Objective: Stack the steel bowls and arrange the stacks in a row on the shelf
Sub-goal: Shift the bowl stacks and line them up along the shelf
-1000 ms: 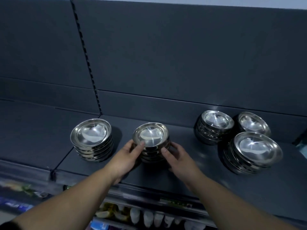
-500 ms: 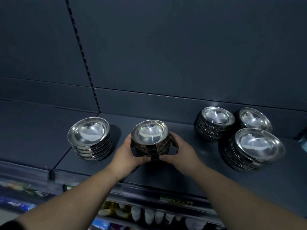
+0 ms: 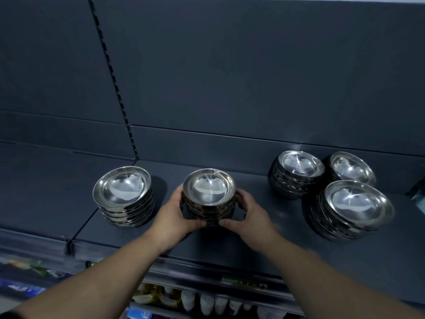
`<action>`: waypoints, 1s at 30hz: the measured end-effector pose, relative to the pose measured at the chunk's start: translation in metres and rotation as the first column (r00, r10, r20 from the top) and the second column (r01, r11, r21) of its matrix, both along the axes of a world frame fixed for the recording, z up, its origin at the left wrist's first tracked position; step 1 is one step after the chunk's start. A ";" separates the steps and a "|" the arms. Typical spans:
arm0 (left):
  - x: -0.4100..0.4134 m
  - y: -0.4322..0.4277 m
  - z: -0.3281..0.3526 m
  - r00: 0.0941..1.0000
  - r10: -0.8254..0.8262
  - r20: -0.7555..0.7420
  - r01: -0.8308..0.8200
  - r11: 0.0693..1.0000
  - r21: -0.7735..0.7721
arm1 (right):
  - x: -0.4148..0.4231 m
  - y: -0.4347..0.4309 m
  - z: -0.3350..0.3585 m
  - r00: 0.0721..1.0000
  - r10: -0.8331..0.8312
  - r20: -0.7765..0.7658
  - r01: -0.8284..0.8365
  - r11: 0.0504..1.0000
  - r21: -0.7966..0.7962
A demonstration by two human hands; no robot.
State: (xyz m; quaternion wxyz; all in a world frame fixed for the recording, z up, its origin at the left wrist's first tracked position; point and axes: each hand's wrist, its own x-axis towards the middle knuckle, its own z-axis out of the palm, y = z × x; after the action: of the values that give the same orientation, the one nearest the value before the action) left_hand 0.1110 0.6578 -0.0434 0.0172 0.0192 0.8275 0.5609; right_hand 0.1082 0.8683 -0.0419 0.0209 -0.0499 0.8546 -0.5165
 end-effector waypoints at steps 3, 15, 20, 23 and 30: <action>-0.001 0.000 -0.002 1.000 -0.006 0.000 0.006 1.000 0.008 | 0.000 0.000 0.001 1.000 -0.002 -0.009 0.002 0.999 0.036; -0.003 -0.002 -0.007 1.000 -0.019 -0.008 0.019 0.999 0.049 | -0.001 0.001 -0.005 0.999 -0.040 -0.014 0.041 0.997 0.065; -0.004 -0.002 -0.004 0.999 -0.028 -0.030 0.029 0.999 0.031 | -0.001 0.000 -0.006 0.999 -0.037 -0.010 0.037 0.996 0.079; -0.002 -0.002 -0.001 0.999 -0.039 -0.027 0.040 0.999 0.026 | -0.001 0.000 -0.003 0.999 -0.039 -0.011 0.040 0.995 0.093; -0.001 -0.006 0.007 0.999 -0.009 -0.052 0.011 0.999 0.038 | -0.008 0.004 0.004 0.999 -0.023 -0.037 0.023 1.000 -0.008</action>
State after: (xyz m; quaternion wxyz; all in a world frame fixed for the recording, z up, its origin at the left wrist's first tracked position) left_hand 0.1104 0.6517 -0.0365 -0.0019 0.0380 0.8166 0.5759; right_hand 0.1001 0.8718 -0.0375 -0.0009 -0.0495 0.8534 -0.5188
